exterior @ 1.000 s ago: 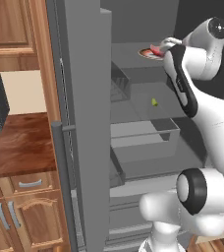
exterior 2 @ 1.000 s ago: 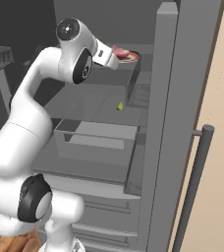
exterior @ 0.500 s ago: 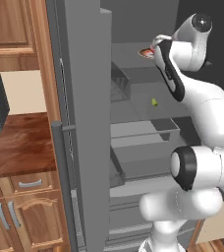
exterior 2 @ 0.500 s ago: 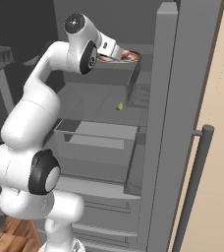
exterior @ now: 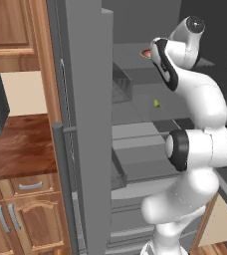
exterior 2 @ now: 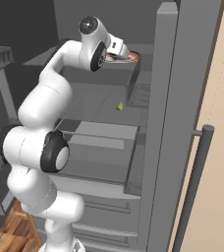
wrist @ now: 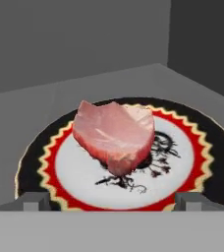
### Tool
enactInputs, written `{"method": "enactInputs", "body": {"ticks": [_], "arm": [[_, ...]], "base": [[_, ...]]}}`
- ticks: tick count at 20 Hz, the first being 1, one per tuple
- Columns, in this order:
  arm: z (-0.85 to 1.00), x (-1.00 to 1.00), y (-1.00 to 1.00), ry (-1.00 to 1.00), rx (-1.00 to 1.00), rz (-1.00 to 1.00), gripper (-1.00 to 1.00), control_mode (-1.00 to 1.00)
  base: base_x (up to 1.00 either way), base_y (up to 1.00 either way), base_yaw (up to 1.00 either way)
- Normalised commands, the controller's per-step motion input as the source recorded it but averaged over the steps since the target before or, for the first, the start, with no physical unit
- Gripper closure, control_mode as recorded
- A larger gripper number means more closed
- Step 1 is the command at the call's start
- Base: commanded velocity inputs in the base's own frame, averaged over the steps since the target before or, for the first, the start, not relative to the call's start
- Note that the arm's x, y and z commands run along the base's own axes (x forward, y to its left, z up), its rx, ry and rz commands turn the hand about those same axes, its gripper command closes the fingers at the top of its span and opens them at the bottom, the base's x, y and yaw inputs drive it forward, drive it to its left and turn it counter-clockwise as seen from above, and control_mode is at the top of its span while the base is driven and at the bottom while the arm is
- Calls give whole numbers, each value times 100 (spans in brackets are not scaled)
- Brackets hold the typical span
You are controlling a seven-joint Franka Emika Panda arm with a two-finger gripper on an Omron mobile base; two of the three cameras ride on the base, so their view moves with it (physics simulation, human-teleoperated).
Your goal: Retrieve the steak from the fridge and place it on the cutting board.
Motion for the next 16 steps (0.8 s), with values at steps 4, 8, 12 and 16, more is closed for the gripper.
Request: {"method": "enactInputs", "body": {"ticks": [4, 8, 12, 16], "arm": [[-2, 55, -27, 17, -1, 0, -100, -100], [0, 63, -21, 13, 0, 0, -100, -100], [0, 65, -4, 3, 0, 0, -100, -100], [-6, 47, 0, 0, 0, 0, -100, -100]], "base": [[0, 0, 0], [0, 0, 0], [0, 0, 0], [0, 0, 0]]}}
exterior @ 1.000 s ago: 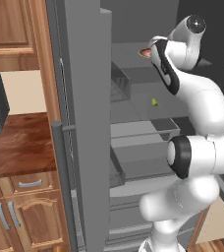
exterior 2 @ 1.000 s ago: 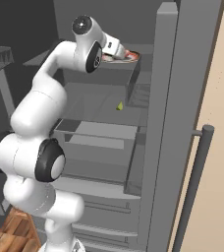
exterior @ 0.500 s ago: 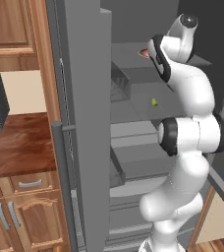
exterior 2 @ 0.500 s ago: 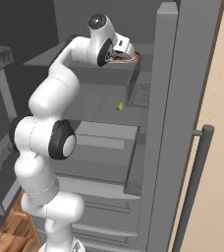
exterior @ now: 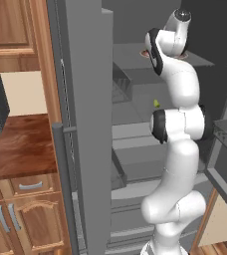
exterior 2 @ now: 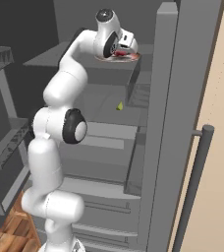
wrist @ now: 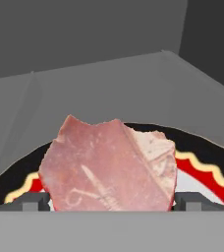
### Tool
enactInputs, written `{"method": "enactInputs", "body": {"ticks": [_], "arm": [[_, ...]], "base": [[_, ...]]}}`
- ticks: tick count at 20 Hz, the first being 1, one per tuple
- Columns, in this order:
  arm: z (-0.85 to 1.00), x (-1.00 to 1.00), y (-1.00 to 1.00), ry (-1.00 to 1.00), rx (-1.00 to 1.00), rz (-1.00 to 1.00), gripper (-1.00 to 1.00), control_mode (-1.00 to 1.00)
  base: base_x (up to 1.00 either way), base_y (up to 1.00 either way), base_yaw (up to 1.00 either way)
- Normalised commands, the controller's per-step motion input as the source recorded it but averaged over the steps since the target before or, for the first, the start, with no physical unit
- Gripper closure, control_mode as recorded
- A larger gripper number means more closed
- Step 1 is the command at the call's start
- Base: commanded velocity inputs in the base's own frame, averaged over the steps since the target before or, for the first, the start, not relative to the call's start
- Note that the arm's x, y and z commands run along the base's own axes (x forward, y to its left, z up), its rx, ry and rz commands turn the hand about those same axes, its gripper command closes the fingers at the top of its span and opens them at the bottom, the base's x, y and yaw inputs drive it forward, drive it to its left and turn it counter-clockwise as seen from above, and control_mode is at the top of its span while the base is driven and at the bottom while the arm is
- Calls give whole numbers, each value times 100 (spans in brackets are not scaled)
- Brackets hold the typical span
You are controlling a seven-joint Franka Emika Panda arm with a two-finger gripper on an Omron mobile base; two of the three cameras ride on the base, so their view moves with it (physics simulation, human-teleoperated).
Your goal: Retrieve the steak from the fridge and place it on the cutting board.
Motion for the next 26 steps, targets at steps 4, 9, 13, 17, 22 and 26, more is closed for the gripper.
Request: {"method": "enactInputs", "body": {"ticks": [4, 9, 13, 17, 22, 26], "arm": [[-79, 0, 0, 0, 0, 0, 100, -100], [-19, -1, 0, 0, 1, 0, 100, -100], [0, 0, 0, -3, 0, 0, 100, -100], [0, 0, 0, -28, 0, -1, 100, -100], [0, 0, 0, -34, 2, 0, 100, -100], [0, -13, 1, -4, 0, 0, 100, -100]], "base": [[0, 0, 0], [0, 0, 0], [0, 0, 0], [0, 0, 0], [0, 0, 0], [0, 0, 0]]}}
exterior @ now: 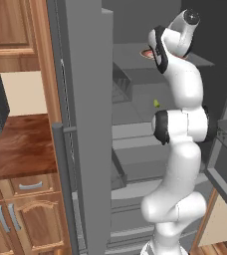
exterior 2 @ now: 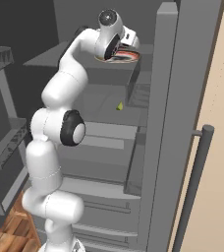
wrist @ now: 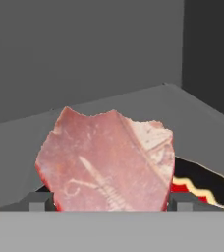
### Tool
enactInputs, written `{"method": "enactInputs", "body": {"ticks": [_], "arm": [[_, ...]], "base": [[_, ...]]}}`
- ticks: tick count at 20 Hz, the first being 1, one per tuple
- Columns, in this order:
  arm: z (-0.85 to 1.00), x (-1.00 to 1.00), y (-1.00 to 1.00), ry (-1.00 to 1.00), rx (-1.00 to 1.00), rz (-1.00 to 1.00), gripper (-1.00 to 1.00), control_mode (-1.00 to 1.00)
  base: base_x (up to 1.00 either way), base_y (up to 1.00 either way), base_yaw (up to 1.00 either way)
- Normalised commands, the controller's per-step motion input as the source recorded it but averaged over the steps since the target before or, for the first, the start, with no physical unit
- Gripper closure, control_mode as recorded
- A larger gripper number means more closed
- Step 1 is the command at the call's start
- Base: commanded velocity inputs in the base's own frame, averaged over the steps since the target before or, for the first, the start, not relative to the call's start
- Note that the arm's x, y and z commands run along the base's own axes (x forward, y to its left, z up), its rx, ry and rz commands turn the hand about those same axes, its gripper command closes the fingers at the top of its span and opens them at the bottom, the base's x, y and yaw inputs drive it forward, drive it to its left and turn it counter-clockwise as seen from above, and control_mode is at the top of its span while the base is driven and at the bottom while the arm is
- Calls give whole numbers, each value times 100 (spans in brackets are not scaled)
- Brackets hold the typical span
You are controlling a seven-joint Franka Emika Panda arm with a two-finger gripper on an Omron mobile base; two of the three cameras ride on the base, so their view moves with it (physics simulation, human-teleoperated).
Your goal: Retrieve the steak from the fridge and place it on the cutting board.
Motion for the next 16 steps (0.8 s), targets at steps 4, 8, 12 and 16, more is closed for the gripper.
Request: {"method": "enactInputs", "body": {"ticks": [4, 8, 12, 16], "arm": [[0, -71, 1, -29, 0, 0, 100, -100], [0, -97, 1, -38, 1, 0, 100, -100], [0, -100, 16, -25, 0, 0, 100, -100], [45, -100, 34, 1, 0, 1, 100, -100]], "base": [[0, 0, 0], [0, 0, 0], [0, 0, 0], [0, 0, 0]]}}
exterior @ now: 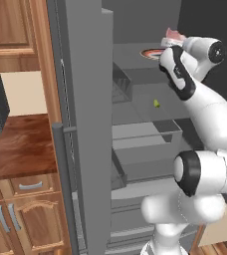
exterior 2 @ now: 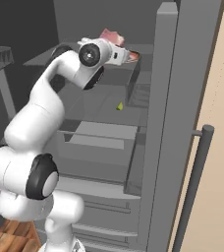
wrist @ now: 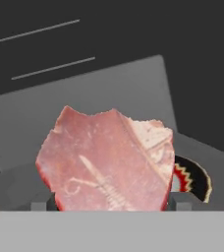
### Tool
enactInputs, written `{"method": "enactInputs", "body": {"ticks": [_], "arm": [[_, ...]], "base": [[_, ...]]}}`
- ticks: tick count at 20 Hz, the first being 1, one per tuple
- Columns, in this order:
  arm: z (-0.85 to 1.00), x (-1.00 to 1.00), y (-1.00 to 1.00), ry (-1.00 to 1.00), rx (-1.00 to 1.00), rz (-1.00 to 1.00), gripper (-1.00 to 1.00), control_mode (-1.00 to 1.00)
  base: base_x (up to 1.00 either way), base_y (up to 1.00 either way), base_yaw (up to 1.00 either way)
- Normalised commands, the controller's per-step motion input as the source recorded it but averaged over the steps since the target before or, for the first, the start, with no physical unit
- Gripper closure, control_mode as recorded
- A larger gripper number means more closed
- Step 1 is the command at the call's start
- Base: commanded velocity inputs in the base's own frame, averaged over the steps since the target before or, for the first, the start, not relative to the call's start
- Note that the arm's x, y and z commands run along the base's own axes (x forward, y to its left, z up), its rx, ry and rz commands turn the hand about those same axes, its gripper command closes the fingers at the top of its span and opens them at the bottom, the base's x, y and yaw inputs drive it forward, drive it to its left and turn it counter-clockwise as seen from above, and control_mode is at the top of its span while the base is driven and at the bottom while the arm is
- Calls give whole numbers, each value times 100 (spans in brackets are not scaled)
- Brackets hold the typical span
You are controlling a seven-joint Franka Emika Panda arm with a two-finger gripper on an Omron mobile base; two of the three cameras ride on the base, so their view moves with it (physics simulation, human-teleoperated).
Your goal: Retrieve the steak from the fridge and place it on the cutting board.
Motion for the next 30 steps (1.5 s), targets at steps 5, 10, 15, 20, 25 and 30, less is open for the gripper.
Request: {"method": "enactInputs", "body": {"ticks": [5, 10, 15, 20, 25, 30], "arm": [[84, -100, 30, 30, -1, 8, 100, -100], [4, -100, 5, 34, -5, 13, 100, -100], [-76, -100, 0, 37, -13, 11, 100, -100], [-100, -100, 18, 36, -21, 13, 100, -100], [-96, -100, 38, 35, -19, 12, 100, -100], [-21, -100, 7, -28, -2, 7, 100, -100]], "base": [[0, 0, 0], [0, 0, 0], [0, 0, 0], [0, 0, 0], [0, 0, 0], [0, 0, 0]]}}
